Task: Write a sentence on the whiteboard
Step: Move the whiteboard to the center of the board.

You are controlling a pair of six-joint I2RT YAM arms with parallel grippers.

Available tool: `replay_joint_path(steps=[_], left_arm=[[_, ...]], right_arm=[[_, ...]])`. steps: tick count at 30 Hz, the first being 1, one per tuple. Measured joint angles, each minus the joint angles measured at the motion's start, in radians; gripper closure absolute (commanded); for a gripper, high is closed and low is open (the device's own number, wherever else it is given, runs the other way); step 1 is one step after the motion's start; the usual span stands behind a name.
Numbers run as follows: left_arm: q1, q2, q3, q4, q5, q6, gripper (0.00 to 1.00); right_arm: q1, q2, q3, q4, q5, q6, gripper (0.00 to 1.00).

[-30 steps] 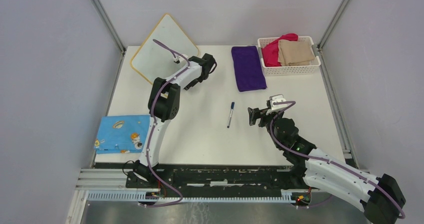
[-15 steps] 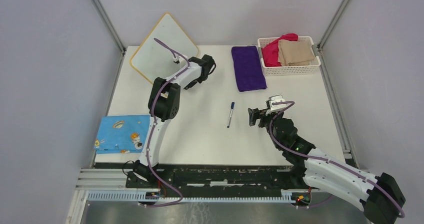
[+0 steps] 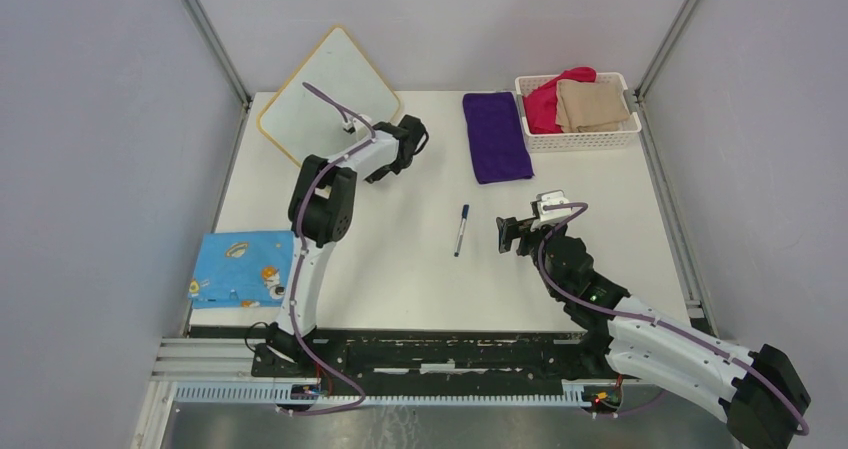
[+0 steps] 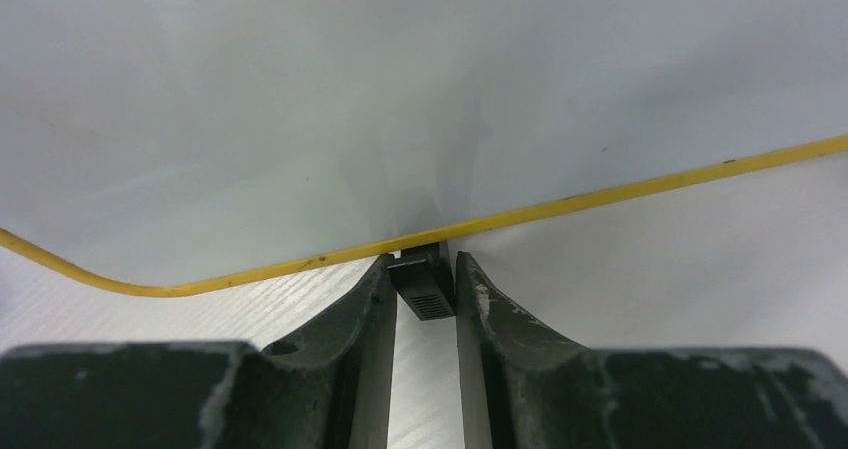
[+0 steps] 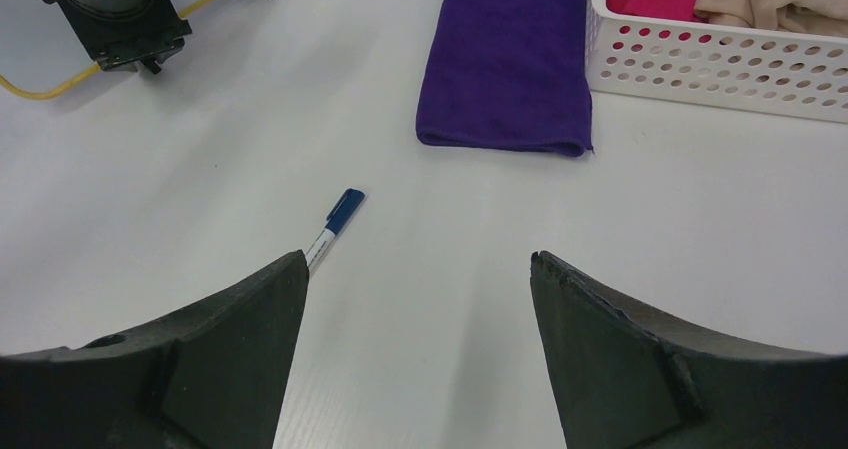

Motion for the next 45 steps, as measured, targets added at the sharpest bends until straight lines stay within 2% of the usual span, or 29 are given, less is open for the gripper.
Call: replay_joint_path(steps=[5,10,26,34,45], left_arm=[[-0.002,-0.052,-0.094,0.053,0.003,0.026,0.98],[-0.006,-0.132,-0.239,0.184,0.013,0.101,0.98],[-0.039,-0.433,-0.707,0.594,0.143,0.533,0.98],[-0.06,-0.515,-0.835,0.765,0.222,0.711,0.98],[-0.074,-0.545,-0.924,0.932,0.335,0.821,0.98]], right_arm=[[0.0,0.0,0.0,0.0,0.001,0.0,0.13],[0.0,0.003,0.0,0.0,0.007,0.0,0.12],[0.0,0.002,-0.016,0.006,0.015,0.0,0.12],[0.0,-0.012,-0.016,0.007,0.016,0.0,0.12],[0.0,-0.042,-0.027,-0.002,0.021,0.0,0.12]])
